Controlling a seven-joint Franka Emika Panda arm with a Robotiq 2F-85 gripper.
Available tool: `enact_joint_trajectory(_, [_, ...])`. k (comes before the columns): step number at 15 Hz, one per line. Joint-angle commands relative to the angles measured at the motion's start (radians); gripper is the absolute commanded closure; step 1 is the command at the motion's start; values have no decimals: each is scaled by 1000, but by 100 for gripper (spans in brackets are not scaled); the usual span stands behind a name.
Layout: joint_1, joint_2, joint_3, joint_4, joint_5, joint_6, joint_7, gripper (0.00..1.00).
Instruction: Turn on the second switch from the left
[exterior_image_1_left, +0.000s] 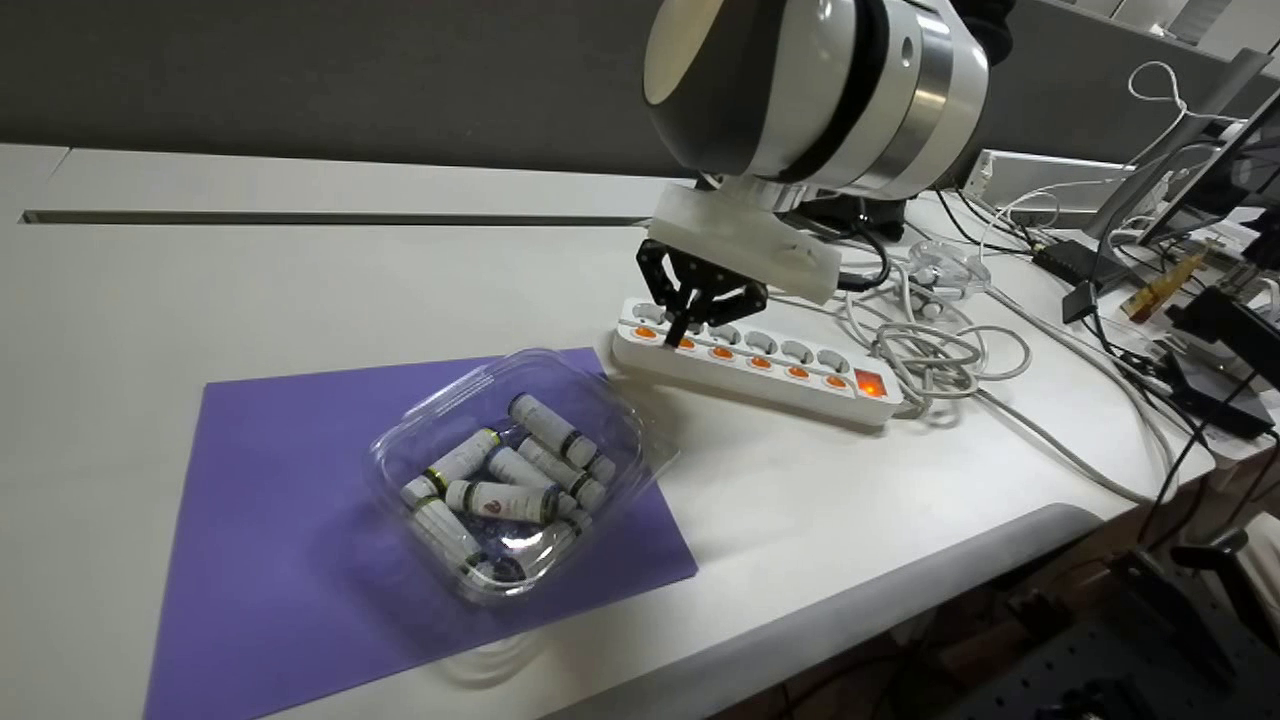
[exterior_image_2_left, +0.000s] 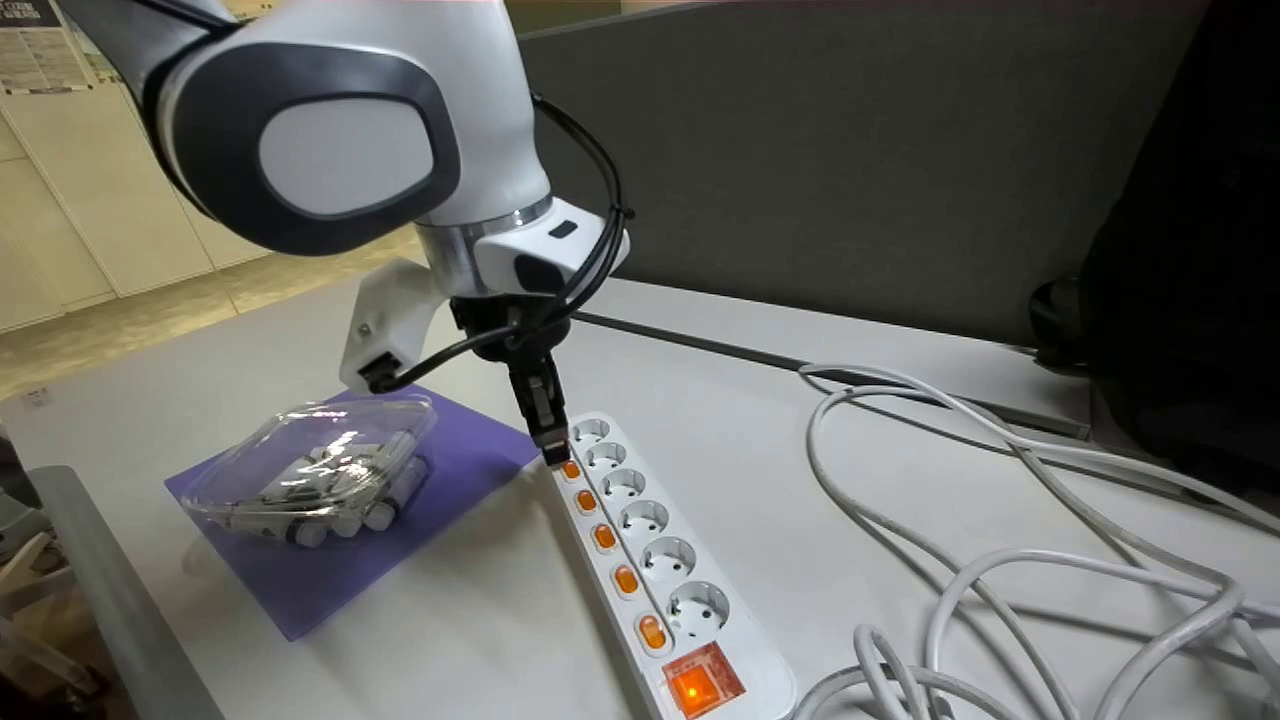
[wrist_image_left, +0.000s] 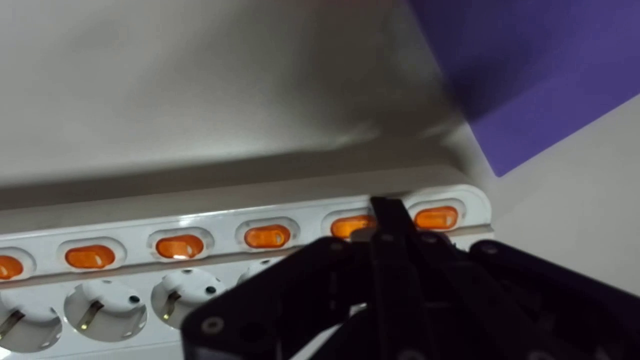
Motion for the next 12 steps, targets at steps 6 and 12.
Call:
enact_joint_trajectory(6, [-4,-22,-18,0,5,-27,9,100])
enact_joint_trajectory(12, [-12,-14,-3,2,12,-8,-6,100])
